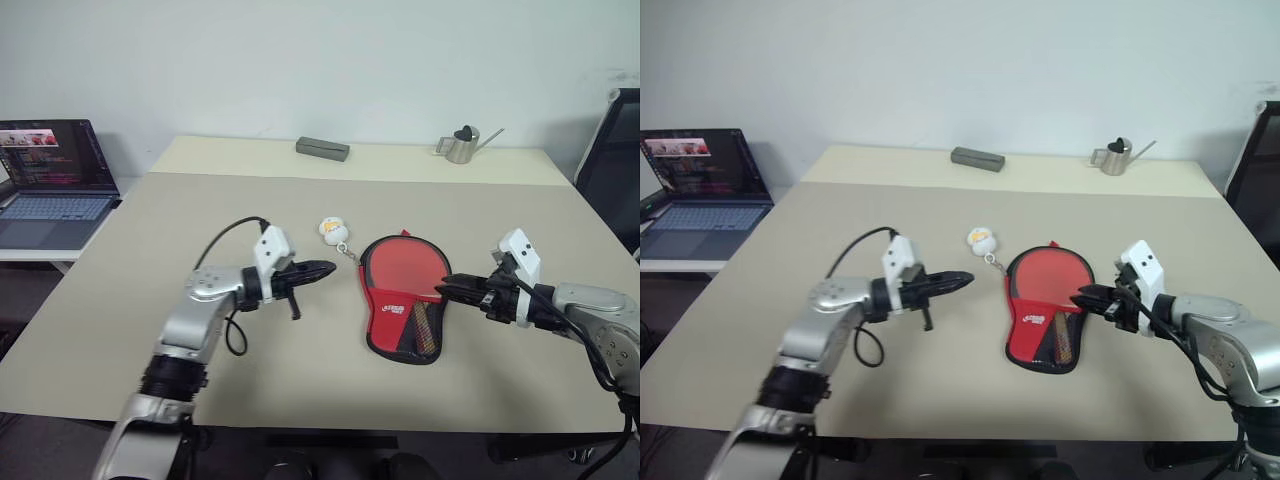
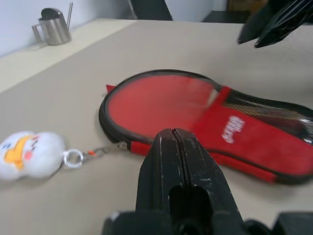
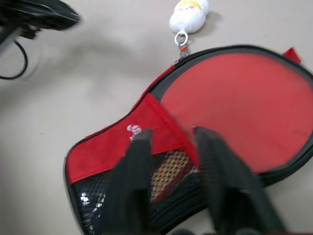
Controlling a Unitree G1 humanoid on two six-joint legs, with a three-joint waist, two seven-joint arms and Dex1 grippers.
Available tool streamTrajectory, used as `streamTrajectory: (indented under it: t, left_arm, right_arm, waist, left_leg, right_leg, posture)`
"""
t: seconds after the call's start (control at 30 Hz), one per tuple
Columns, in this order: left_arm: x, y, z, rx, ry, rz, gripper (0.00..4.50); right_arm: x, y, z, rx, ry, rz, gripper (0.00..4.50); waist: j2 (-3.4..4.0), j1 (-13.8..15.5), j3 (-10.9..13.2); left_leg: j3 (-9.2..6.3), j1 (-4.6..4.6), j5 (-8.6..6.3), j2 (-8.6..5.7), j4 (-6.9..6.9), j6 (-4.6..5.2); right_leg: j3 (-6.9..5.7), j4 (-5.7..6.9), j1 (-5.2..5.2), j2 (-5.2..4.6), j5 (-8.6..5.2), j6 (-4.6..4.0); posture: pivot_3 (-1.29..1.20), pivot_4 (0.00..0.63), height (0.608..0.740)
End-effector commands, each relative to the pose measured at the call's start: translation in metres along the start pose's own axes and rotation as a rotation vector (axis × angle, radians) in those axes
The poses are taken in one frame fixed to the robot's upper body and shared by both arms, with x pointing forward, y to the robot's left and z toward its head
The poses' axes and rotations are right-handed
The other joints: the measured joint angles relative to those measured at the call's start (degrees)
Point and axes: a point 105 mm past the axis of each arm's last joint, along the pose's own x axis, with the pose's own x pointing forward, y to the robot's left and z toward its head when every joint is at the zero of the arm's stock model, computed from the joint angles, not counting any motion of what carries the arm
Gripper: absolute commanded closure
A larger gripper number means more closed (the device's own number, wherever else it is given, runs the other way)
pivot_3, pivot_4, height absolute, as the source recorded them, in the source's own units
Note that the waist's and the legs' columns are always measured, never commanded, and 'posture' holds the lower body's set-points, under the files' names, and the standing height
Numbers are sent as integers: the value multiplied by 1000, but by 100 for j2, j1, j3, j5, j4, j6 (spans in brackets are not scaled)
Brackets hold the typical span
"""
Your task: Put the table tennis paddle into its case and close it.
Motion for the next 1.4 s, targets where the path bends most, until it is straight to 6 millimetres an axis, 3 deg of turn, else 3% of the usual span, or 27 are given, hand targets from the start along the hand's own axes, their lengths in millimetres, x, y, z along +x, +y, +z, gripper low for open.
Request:
streamTrajectory:
  t: [0.03, 0.23, 0.6, 1.0, 1.13, 1.27, 1.4]
  left_arm:
    - [-21, -6, 22, 24, -25, -59, 4500]
    - [-38, -17, 48, 24, -38, -156, 4500]
    - [-45, -14, 69, 60, -24, -222, 4500]
    - [-40, -12, 74, 97, -24, -243, 4500]
    - [-43, -13, 72, 101, -8, -248, 4500]
    - [-45, -11, 71, 107, 3, -244, 4500]
    - [-47, -10, 70, 112, 11, -236, 4500]
  right_arm:
    - [-7, -1, 0, 22, 1, -10, 1936]
    - [-4, 1, -19, 76, 62, -30, 16]
    - [6, -24, -47, 444, 103, -227, 16]
    - [35, -6, -62, 573, 144, -186, 16]
    - [43, 1, -58, 568, 140, -151, 16]
    - [47, 4, -56, 563, 140, -144, 909]
    - [53, 9, -48, 559, 121, -123, 2342]
  waist:
    - [0, -1, 0]
    - [-1, 11, 2]
    - [-3, 7, 0]
    - [-3, -98, -8]
    - [-1, -121, -11]
    - [-1, -131, -10]
    - [1, -132, -9]
  left_leg:
    - [0, 0, 0, 0, 0, 0]
    - [-1, -5, 0, -1, 0, 1]
    - [6, -3, 0, 0, 0, 1]
    - [4, 0, 0, 4, -1, 2]
    - [5, 3, 0, 6, -1, 2]
    - [6, 4, 0, 9, -2, 2]
    - [6, 3, 0, 6, -2, 2]
  right_leg:
    - [1, 0, -2, -2, -6, -11]
    - [1, -1, -3, -6, -7, -12]
    - [5, 1, -6, -4, -6, -16]
    - [5, 3, -6, 8, 1, -12]
    - [5, 4, -6, 10, 2, -12]
    - [5, 7, -9, 10, 2, -12]
    - [5, 7, -10, 11, 2, -12]
  posture:
    - [0, 150, 740]
    - [0, 150, 740]
    - [0, 150, 740]
    - [0, 150, 740]
    - [0, 150, 740]
    - [0, 150, 740]
    - [0, 150, 740]
